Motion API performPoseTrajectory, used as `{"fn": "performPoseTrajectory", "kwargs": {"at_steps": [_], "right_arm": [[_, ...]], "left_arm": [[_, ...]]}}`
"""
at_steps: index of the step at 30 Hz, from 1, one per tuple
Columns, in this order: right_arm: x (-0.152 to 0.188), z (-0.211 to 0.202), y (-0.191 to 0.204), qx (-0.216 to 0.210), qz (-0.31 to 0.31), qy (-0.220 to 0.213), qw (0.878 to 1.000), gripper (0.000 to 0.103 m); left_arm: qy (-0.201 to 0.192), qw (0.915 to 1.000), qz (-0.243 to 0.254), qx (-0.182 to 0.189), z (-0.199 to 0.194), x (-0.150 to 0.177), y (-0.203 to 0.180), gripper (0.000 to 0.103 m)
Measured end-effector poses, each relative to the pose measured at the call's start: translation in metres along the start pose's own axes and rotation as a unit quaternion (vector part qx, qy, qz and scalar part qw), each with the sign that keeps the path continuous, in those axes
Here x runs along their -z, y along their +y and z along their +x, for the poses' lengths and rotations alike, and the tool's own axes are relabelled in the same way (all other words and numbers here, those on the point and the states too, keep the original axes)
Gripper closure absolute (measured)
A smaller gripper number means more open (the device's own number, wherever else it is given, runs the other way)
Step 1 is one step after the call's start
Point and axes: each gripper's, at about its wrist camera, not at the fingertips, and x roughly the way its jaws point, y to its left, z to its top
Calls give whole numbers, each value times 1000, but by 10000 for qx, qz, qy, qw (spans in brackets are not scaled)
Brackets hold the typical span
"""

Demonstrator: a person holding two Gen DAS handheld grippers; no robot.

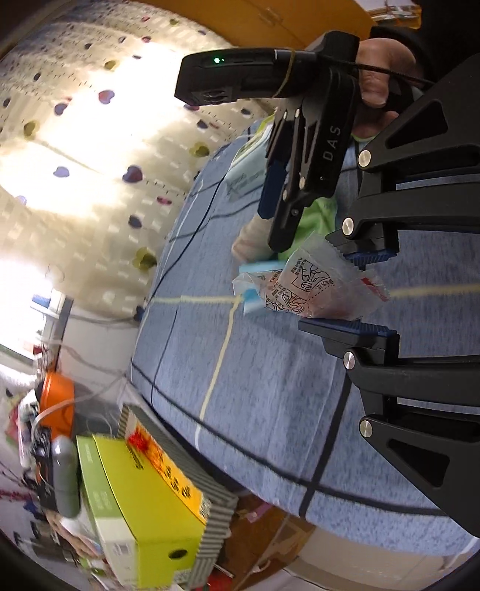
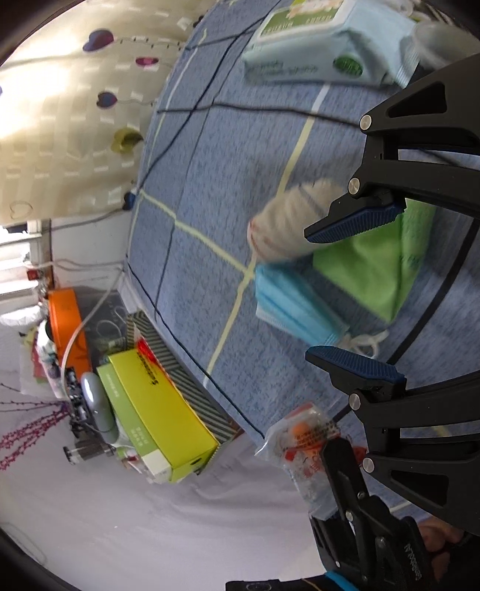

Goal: Organize soft objects
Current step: 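Grasp the blue face mask with the right gripper and lift it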

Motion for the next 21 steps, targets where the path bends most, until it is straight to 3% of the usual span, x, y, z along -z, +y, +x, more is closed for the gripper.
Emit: {"fn": "performPoseTrajectory", "kwargs": {"at_steps": [9, 11, 16, 21], "right_arm": [[-10, 50, 4, 117, 120, 376, 9992, 68], [-10, 53, 5, 135, 114, 389, 9991, 79], [-10, 51, 8, 99, 44, 361, 9993, 91], [-7, 28, 12, 5, -25, 157, 9999, 93]], "left_arm": [[37, 9999, -136, 18, 9, -2, 21, 77], [59, 9999, -146, 28, 11, -2, 22, 77], [88, 9999, -141, 43, 15, -2, 20, 77], [16, 9999, -115, 14, 8, -2, 13, 77]]}}
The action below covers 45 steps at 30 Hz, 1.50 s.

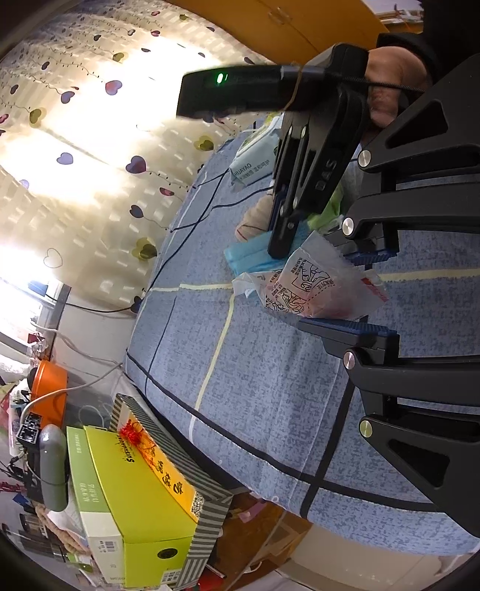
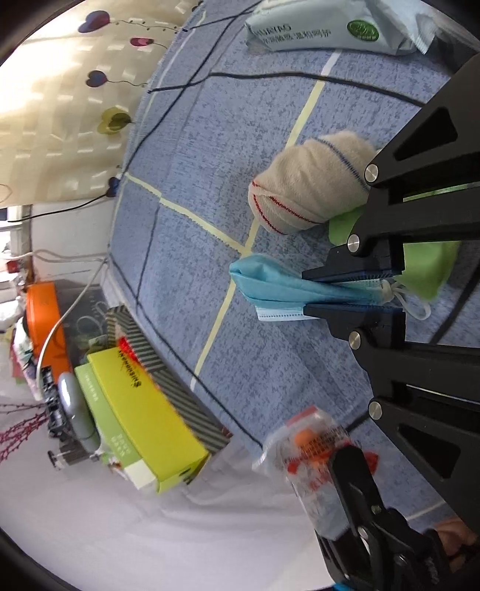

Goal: Organize soft objects
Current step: 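Grasp the blue face mask with the right gripper and lift it, then carry the plastic bag with the left gripper while the right carries the face mask to the lid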

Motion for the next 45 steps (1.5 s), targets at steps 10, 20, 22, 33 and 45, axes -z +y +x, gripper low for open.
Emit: {"fn": "performPoseTrajectory", "kwargs": {"at_steps": [10, 20, 22, 33, 45], "right_arm": [[23, -72, 0, -139, -103, -480, 9987, 93], [53, -119, -18, -109, -41, -783, 9969, 93], [55, -125, -22, -114, -20, -835, 9964, 93], [68, -159, -43, -83, 162, -1155, 9931, 93], [89, -198, -72, 168, 465, -1443, 9883, 93]], "left_arm": [[-92, 9999, 51, -49, -11, 6, -28, 77], [-154, 9993, 353, 26, -17, 10, -75, 77], [-165, 9991, 388, 21, -18, 10, -81, 77], [-215, 9979, 603, 52, -21, 9, -111, 77], [-206, 9950, 916, 347, -18, 10, -154, 77]]}}
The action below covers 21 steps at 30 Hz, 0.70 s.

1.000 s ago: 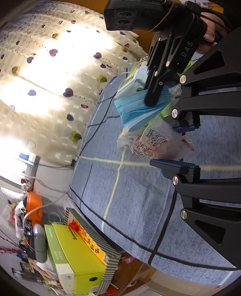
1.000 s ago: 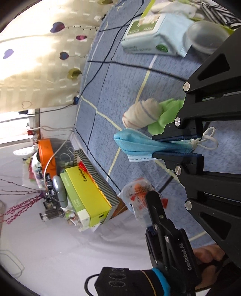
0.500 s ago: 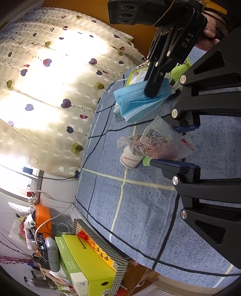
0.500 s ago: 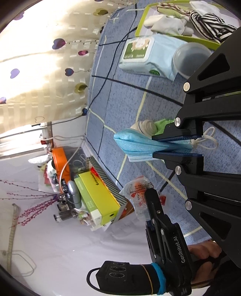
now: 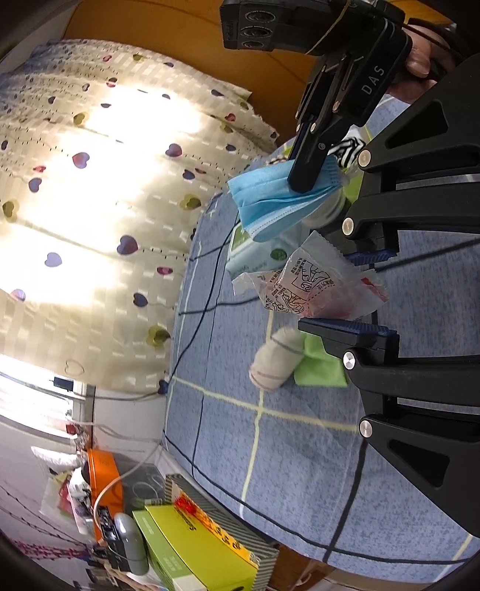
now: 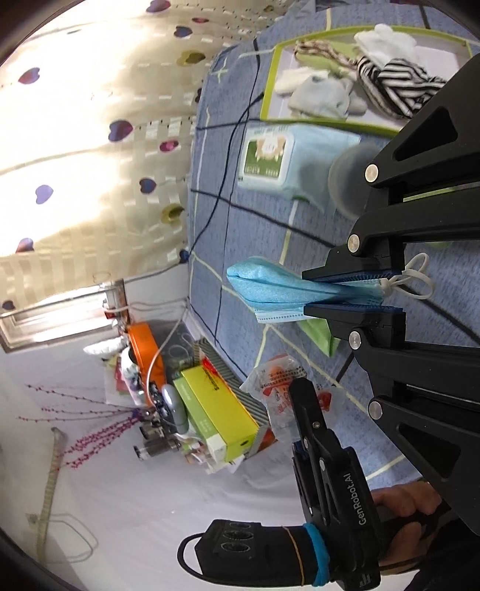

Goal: Organize soft objects
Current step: 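Carry the plastic bag with the left gripper while the right carries the face mask to the lid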

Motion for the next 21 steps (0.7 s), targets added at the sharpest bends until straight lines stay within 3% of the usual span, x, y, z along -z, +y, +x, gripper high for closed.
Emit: {"fn": "performPoseTrajectory", "kwargs": {"at_steps": [21], "right_arm": [[25, -61, -56, 533, 411, -349, 9971, 93]], "left_arm": [[209, 9969, 604, 465, 23, -1, -81, 77]]}}
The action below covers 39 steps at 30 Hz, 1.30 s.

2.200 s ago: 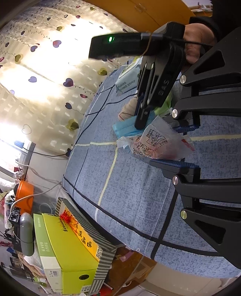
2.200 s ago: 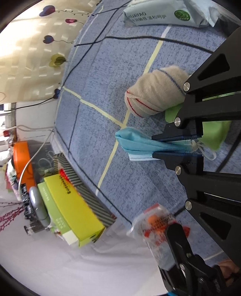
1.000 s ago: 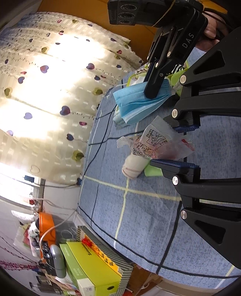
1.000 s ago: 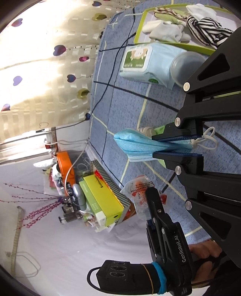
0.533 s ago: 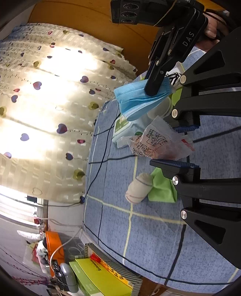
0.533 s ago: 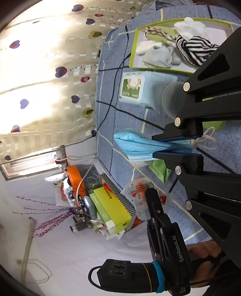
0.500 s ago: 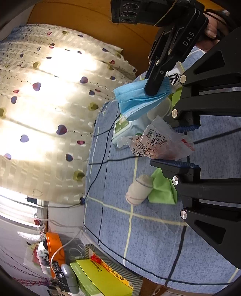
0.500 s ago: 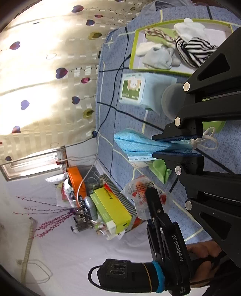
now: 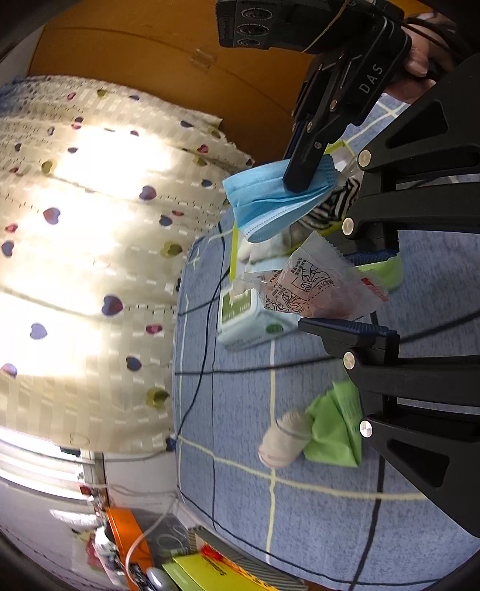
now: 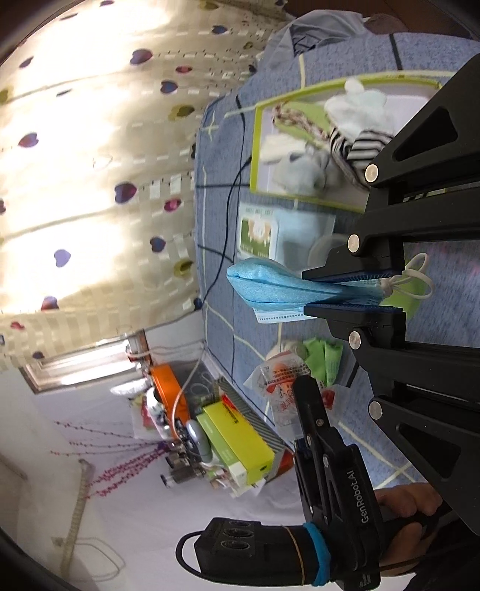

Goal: Organize soft objects
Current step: 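Carry the plastic bag with the left gripper while the right carries the face mask to the lid, then lower the face mask with the right gripper while the left lowers the bag, opening both in the lid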

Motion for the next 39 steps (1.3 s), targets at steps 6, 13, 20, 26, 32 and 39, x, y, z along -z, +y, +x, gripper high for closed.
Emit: {"fn": "performPoseTrajectory", "kwargs": {"at_steps": [6, 13, 20, 26, 32, 39], "right_arm": [[7, -16, -28, 198, 217, -59, 9996, 93], [14, -33, -57, 394, 426, -153, 9982, 93], [22, -46, -84, 613, 651, -207, 9958, 93], [34, -45, -108, 785, 844, -74, 9933, 93], [51, -35, -131, 902, 1037, 220, 9903, 93], [65, -22, -143, 910, 1068, 522, 9887, 93]], "left_arm": [[86, 9995, 216, 192, 12, -2, -29, 77], [176, 9984, 410, 348, 24, -4, -57, 77], [262, 9962, 612, 555, 36, -4, -83, 77], [555, 9931, 726, 739, 56, 4, -102, 77], [879, 9896, 750, 856, 79, 14, -114, 77], [1290, 9838, 768, 977, 105, 26, -125, 77]]}}
